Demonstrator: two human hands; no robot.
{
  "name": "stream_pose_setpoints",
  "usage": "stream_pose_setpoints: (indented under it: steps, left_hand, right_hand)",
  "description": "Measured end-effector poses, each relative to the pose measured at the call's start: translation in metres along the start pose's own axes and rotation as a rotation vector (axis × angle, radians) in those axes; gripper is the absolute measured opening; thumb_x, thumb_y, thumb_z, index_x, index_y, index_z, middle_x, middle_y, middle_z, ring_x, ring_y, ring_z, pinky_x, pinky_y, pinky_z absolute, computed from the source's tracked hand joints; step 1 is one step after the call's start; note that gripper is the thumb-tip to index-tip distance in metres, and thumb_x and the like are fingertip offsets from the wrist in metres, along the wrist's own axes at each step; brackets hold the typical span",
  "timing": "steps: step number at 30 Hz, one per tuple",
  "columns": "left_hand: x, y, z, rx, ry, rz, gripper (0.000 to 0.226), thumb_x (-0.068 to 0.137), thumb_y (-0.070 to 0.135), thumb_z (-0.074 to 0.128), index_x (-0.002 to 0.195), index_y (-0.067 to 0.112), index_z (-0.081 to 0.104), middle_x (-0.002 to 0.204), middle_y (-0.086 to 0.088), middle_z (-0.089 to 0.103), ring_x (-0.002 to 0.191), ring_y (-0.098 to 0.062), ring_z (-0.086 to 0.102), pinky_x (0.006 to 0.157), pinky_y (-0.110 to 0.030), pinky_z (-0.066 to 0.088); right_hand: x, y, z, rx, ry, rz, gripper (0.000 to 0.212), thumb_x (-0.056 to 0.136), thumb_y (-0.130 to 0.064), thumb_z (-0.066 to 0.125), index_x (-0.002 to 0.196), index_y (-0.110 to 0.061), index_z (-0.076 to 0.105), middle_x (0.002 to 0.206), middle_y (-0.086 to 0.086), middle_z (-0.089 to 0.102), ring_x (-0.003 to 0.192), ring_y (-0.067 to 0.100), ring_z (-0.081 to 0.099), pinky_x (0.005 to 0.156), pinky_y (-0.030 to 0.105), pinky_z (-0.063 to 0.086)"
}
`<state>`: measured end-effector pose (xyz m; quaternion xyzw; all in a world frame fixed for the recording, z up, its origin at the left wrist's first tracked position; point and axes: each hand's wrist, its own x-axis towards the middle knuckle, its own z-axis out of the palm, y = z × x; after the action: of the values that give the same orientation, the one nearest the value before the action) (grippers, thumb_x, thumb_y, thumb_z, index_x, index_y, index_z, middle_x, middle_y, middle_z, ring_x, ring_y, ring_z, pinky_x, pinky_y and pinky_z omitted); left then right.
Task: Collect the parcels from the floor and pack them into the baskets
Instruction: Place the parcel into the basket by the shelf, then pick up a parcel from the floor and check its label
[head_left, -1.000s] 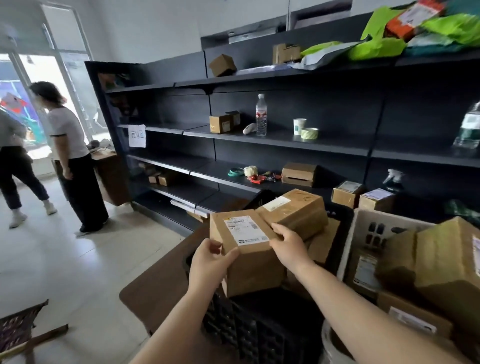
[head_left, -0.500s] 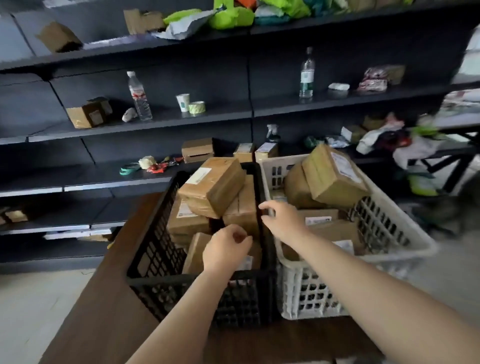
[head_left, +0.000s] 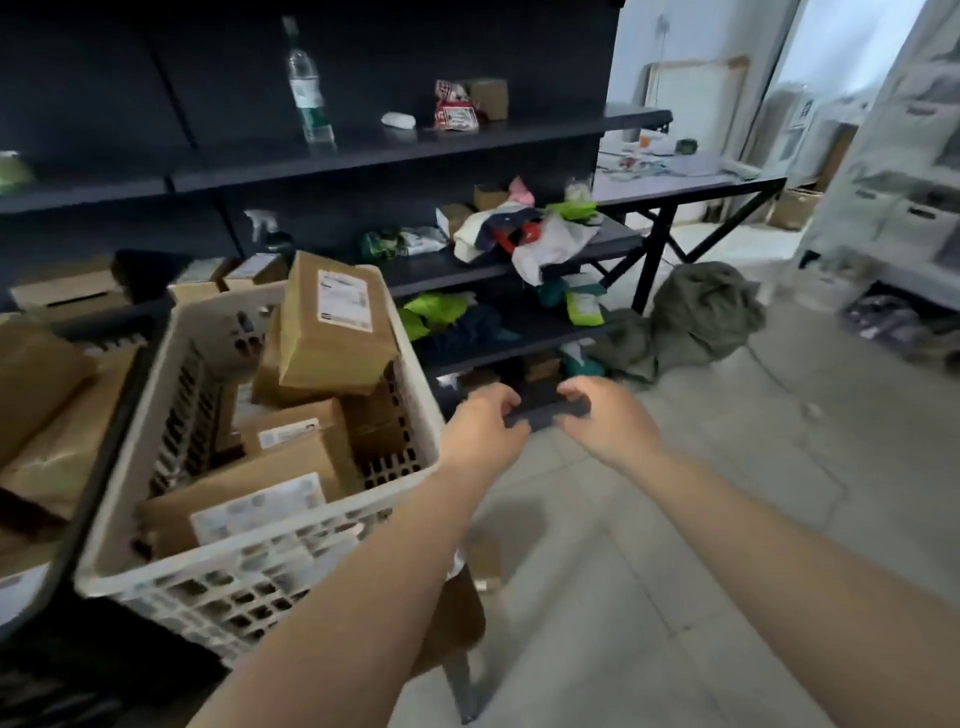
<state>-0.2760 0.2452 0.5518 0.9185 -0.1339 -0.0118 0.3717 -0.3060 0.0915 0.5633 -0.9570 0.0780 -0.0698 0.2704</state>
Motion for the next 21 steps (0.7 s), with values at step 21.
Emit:
stream_pose_setpoints:
  steps: [21]
  left_hand:
    - [0.25,-0.147,0.229,-0.296,0.127,-0.857,0.024,0.088,0.013,0.053,0.112,0.019,0.055,0.112,-0.001,0.058,0.102,-0.022,0.056,0.07,-0.021,0.037]
  right_hand:
    - [0.324,0.169,0.185,-0.082,-0.697,-0.147,0.047,0.086,-0.029,0.06,0.131,-0.019,0.049,0.129,0.0,0.054,0.118,0.018,0.049,0.095,0.03,0.041]
